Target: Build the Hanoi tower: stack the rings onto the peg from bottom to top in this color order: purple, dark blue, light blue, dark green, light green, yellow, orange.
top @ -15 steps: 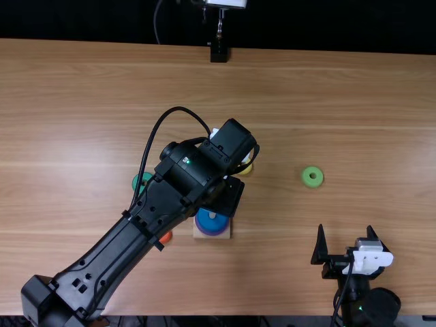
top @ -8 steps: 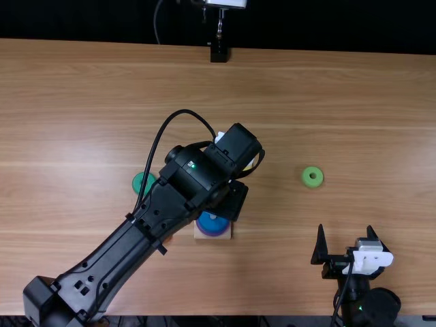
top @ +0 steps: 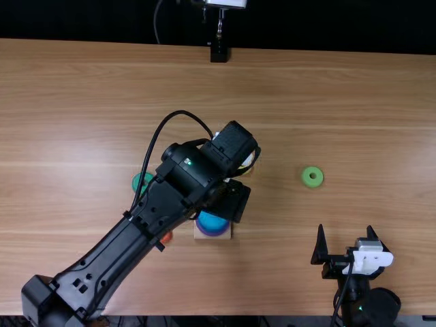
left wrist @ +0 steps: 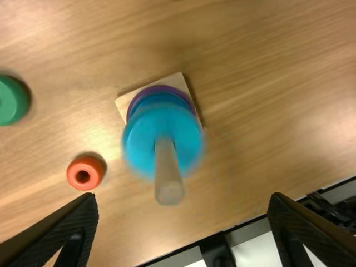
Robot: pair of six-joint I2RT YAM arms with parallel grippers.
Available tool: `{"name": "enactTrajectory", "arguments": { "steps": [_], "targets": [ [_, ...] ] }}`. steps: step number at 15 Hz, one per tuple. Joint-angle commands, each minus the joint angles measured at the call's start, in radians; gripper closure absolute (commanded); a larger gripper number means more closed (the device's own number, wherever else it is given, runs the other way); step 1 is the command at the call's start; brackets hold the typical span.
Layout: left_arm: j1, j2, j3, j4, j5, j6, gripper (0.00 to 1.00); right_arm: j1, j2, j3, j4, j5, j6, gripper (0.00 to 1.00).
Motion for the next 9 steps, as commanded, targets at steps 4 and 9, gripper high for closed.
{"name": "enactTrajectory", "arguments": {
  "steps": [4, 9],
  "targets": [
    [0.073, 0.013, -0.01, 0.022, 0.034, 0.006, 0.0, -0.006, -0.012, -0.03, -0.003, 0.009, -0.002, 0.0],
    [0.251, -0.01, -0.015, 0.075, 0.027, 0.014, 0.0, -0.006, -0.013, -0.03, -0.003, 0.009, -0.002, 0.0]
  ]
}}
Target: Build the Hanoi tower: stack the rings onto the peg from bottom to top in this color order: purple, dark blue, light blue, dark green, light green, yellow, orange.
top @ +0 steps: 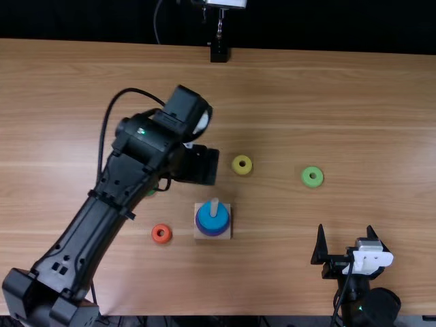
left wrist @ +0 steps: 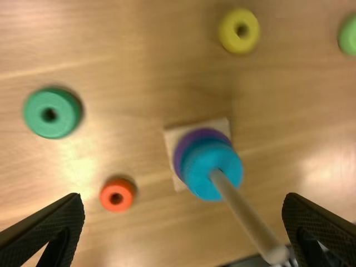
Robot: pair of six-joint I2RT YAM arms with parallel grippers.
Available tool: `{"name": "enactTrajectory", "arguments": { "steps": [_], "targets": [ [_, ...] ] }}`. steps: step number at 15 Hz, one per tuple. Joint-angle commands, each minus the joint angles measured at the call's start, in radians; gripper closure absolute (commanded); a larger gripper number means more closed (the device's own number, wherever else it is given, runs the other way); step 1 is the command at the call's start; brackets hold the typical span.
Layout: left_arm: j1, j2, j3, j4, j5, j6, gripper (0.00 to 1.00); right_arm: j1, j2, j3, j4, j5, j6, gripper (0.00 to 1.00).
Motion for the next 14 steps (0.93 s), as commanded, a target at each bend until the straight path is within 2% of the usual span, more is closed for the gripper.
{"name": "enactTrajectory", "arguments": {
  "steps": [1, 2, 3, 5, 6, 8, 10, 13, 14],
  "targets": [
    [0.057, -0.037, -0.031, 0.032, -0.006, 0.013, 0.0, -0.006, -0.011, -0.03, -0.004, 0.009, -0.002, 0.0],
    [0.101, -0.057, -0.098, 0.082, -0.012, 0.015, 0.0, -0.006, -0.011, -0.03, -0.002, 0.009, -0.002, 0.0],
    [0.138, -0.091, -0.177, 0.167, -0.019, 0.061, 0.0, -0.006, -0.013, -0.03, -0.004, 0.009, -0.002, 0.0],
    [0.179, -0.124, -0.325, 0.347, -0.028, 0.247, 0.0, -0.006, -0.013, -0.03, -0.004, 0.009, -0.002, 0.0],
    [0.195, -0.126, -0.393, 0.434, -0.028, 0.311, 0.0, -0.006, -0.013, -0.03, -0.002, 0.009, -0.002, 0.0],
    [0.229, -0.135, -0.514, 0.553, -0.027, 0.357, 0.0, -0.006, -0.013, -0.03, -0.004, 0.009, -0.002, 0.0],
    [0.27, -0.14, -0.606, 0.586, -0.025, 0.389, 0.0, -0.006, -0.011, -0.03, -0.004, 0.009, -0.002, 0.0],
    [0.278, -0.123, -0.66, 0.586, -0.028, 0.525, 0.0, -0.006, -0.013, -0.03, -0.004, 0.009, -0.002, 0.0],
    [0.275, -0.106, -0.663, 0.588, -0.028, 0.534, 0.0, -0.006, -0.013, -0.03, -0.002, 0.009, -0.002, 0.0]
  ]
}}
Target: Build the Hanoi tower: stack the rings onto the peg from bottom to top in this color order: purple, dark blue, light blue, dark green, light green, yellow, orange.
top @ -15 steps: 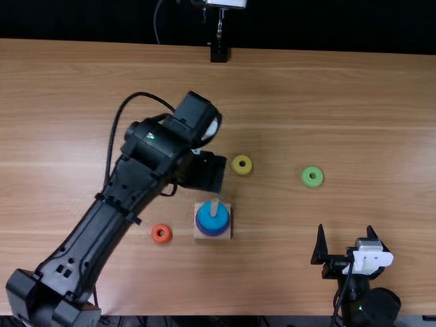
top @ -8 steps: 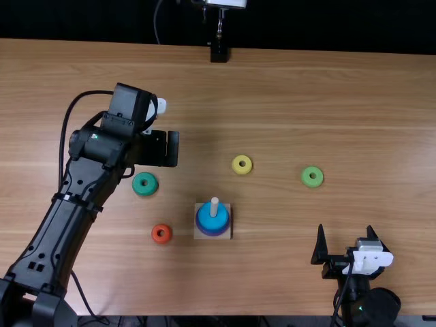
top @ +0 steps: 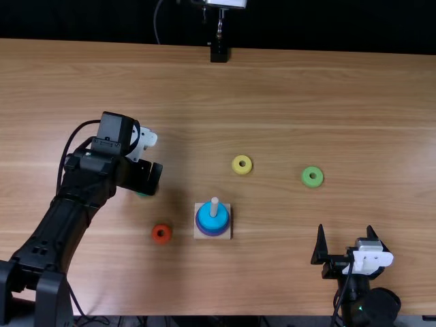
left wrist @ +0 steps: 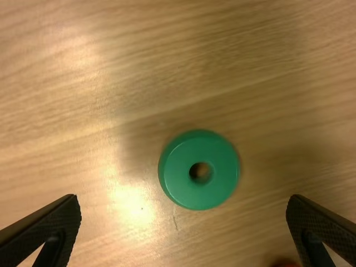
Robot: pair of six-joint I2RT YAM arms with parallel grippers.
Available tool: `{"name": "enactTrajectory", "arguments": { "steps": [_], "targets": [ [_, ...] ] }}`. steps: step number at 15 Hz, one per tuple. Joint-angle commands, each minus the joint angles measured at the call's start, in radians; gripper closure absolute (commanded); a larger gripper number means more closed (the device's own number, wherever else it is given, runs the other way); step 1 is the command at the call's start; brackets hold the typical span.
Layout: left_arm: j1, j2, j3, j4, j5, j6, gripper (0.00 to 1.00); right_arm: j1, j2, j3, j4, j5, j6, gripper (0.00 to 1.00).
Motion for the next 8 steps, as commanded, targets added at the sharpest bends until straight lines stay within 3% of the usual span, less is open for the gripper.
{"name": "enactTrajectory", "arguments": {
  "steps": [1, 2, 5, 8],
  "targets": [
    [-0.005, 0.025, -0.022, 0.004, -0.001, 0.064, 0.0, -0.006, -0.013, -0.03, -0.003, 0.009, -0.002, 0.0],
    [-0.007, 0.043, -0.022, 0.004, -0.001, 0.064, 0.0, -0.006, -0.011, -0.03, -0.005, 0.009, -0.002, 0.0],
    [-0.014, 0.089, -0.018, 0.003, -0.06, 0.063, 0.0, -0.006, -0.013, -0.03, -0.005, 0.009, -0.002, 0.0],
    [-0.034, 0.135, -0.015, 0.004, -0.058, 0.063, 0.0, -0.006, -0.013, -0.03, -0.005, 0.009, -0.002, 0.0]
  ]
}}
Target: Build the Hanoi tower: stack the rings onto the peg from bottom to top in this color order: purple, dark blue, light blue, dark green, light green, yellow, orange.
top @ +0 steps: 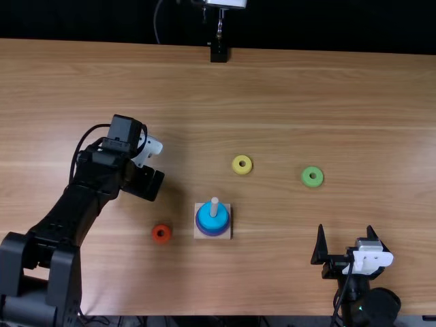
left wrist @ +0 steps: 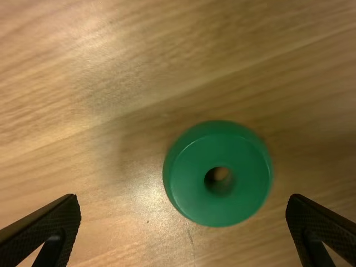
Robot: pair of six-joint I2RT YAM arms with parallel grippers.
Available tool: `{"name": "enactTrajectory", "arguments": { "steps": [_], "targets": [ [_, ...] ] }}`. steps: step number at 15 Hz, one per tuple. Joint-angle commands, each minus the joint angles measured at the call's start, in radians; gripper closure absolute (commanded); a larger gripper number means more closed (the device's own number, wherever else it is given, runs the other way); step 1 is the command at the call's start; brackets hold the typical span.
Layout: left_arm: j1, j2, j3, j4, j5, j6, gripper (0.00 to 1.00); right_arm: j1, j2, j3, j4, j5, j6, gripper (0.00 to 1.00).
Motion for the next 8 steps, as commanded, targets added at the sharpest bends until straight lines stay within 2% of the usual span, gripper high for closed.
{"name": "enactTrajectory", "arguments": {
  "steps": [1, 8],
  "targets": [
    [-0.019, 0.031, -0.015, 0.002, -0.007, 0.015, 0.0, -0.006, -0.013, -0.03, -0.005, 0.009, -0.002, 0.0],
    [-0.038, 0.077, -0.012, 0.004, 0.002, 0.011, 0.0, -0.006, -0.013, -0.03, -0.005, 0.009, -0.002, 0.0]
  ]
}}
